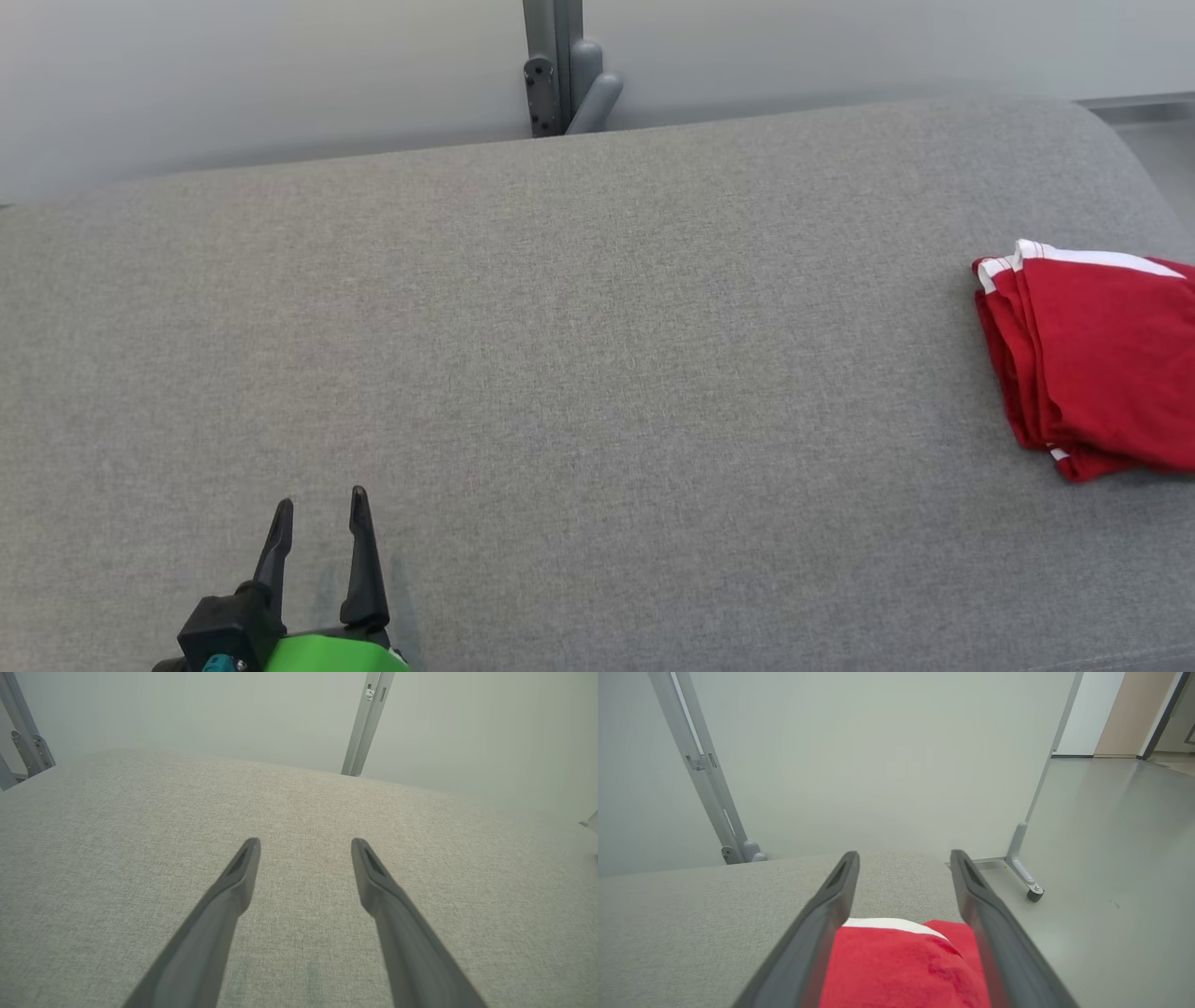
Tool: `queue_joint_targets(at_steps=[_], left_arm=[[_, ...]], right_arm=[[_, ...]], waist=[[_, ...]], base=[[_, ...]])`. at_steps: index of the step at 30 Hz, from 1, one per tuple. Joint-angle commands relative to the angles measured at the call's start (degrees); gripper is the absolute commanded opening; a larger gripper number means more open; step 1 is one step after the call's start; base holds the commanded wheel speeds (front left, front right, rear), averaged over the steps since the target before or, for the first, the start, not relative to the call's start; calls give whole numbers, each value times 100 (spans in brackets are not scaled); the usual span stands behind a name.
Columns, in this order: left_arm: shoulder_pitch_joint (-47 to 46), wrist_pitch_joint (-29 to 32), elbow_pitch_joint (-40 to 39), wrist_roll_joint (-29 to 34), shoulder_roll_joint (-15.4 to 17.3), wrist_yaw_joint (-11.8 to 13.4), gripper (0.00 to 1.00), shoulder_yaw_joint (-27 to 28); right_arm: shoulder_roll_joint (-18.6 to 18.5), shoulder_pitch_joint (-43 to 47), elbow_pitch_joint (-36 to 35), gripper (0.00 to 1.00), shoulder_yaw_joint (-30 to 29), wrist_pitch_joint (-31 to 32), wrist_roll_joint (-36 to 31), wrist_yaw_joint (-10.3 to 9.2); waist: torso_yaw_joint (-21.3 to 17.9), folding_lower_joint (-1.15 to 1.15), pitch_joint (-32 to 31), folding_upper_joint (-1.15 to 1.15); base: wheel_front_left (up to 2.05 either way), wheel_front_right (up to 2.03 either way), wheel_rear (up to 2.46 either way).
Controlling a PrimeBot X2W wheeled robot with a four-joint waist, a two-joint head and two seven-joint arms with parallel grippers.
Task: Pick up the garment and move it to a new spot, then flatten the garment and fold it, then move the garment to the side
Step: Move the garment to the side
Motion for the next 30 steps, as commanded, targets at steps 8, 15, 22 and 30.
queue_joint_targets(at_steps=[8,15,22,30], left_arm=[[275,-15,125,326,15,-51,100,222],[205,-15,397,365,15,-202,100,244],[199,-15,504,225,15,-277,100,214],[199,-15,486,181,16,-243,100,213]], right_arm=[[940,1730,-1592,100,-428,-404,-152,-5],[1749,2513,-1902,100,-307,-851,-791,-5],[2195,2777,-1820,100,-35,-981,-1593,-5],[2712,3002,-2048,100,-117,-981,-2145,-5]], waist=[[181,0,-645,0],[312,0,-670,0],[442,0,-736,0],[518,0,-777,0]], base=[[0,0,0],[0,0,0],[0,0,0],[0,0,0]])
